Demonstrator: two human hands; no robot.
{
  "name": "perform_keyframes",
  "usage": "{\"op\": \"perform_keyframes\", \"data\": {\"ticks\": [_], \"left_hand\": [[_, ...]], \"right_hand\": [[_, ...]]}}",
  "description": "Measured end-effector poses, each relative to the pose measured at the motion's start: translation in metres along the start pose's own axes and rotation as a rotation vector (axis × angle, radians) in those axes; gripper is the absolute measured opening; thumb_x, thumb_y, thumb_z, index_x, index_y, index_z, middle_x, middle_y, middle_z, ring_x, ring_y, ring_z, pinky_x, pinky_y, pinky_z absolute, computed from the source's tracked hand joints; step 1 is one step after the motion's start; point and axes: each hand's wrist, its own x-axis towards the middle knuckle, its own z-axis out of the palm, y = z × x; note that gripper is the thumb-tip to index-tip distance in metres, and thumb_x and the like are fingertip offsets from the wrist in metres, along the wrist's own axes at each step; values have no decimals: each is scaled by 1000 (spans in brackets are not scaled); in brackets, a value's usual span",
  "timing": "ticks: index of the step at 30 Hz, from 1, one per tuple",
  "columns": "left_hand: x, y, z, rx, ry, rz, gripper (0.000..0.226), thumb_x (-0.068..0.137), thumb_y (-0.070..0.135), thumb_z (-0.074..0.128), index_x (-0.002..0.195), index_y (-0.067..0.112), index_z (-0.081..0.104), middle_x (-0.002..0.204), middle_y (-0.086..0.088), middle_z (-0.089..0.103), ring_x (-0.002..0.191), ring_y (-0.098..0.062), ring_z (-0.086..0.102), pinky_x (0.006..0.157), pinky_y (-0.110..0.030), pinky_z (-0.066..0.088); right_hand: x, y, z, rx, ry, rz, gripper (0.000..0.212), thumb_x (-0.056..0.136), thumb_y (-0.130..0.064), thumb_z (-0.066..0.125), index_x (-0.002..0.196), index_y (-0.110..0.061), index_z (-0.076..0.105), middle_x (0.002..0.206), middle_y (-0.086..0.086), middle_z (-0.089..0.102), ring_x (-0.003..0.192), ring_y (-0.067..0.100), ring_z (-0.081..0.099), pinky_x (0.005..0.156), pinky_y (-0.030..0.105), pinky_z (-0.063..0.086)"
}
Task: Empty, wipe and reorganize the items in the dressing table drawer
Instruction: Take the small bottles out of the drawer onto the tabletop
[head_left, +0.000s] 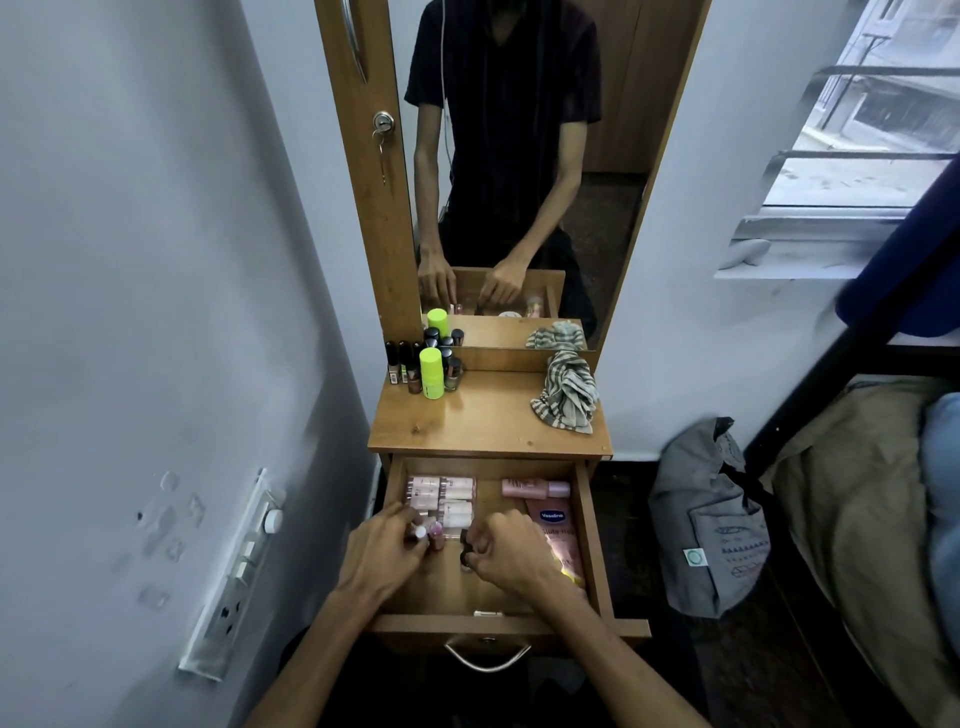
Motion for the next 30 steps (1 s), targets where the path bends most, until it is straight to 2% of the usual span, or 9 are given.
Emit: {"op": "perform_keyframes", "data": {"ticks": [2,6,12,15,17,20,23,27,30], "left_hand": [[1,-1,2,17,-3,1,21,85,40,65,102,29,68,106,11,65,92,-14,65,73,-28,52],[2,1,3,-5,9,7,15,86,36,63,97,26,68,104,10,69,90,-13,65,70,-27,49],[-3,-4,-8,-55,11,4,10,79,30,66,87,26,70,98,12,72,84,-12,66,68,-25,50],[-4,-6,-21,-116,22,3,9,74,25,73,80,30,69,90,17,72,76,-3,62,65,-12,42],[-1,-6,-33,-150,41,5,12,70,23,75,74,31,67,77,20,67,68,0,59,61,-7,35],[10,-7,-53,-192,80,32,12,67,24,75,72,31,66,70,20,64,66,2,59,59,-17,43],[27,-9,-71,-218,141,80,12,69,25,74,73,31,65,73,20,65,68,0,61,63,-24,51],[61,-7,-96,-205,209,109,10,72,22,74,77,27,67,76,16,65,69,-8,61,63,-28,52],[89,-6,-113,-153,246,108,9,73,20,73,79,25,68,79,11,65,69,-14,59,60,-26,46]], "right_hand": [[-1,-2,-1,-1,-6,-6,21,84,-33,72,101,-22,76,94,-6,76,90,16,70,82,29,53],[-1,-1,0,34,-12,-11,24,82,-34,71,103,-23,77,88,-8,76,84,12,71,81,30,57],[0,-2,-7,88,-20,-25,21,75,-32,73,93,-23,79,74,-17,70,70,1,65,69,17,52],[4,-1,-9,135,-4,-48,21,68,-36,72,83,-23,79,69,-17,71,65,1,67,66,21,59],[7,-3,-15,167,22,-73,19,66,-37,72,79,-23,79,69,-15,72,64,1,67,61,17,55],[15,-10,-29,220,75,-125,22,67,-42,70,76,-23,77,66,-13,71,60,1,65,56,13,50],[28,-19,-45,246,156,-148,18,67,-39,71,76,-25,77,66,-14,70,60,1,66,58,22,57],[55,-36,-66,274,277,-164,12,69,-32,74,78,-24,77,67,-13,71,60,1,65,59,23,57],[79,-50,-81,276,330,-178,11,74,-33,75,80,-24,76,69,-13,70,60,2,64,56,23,56]]}}
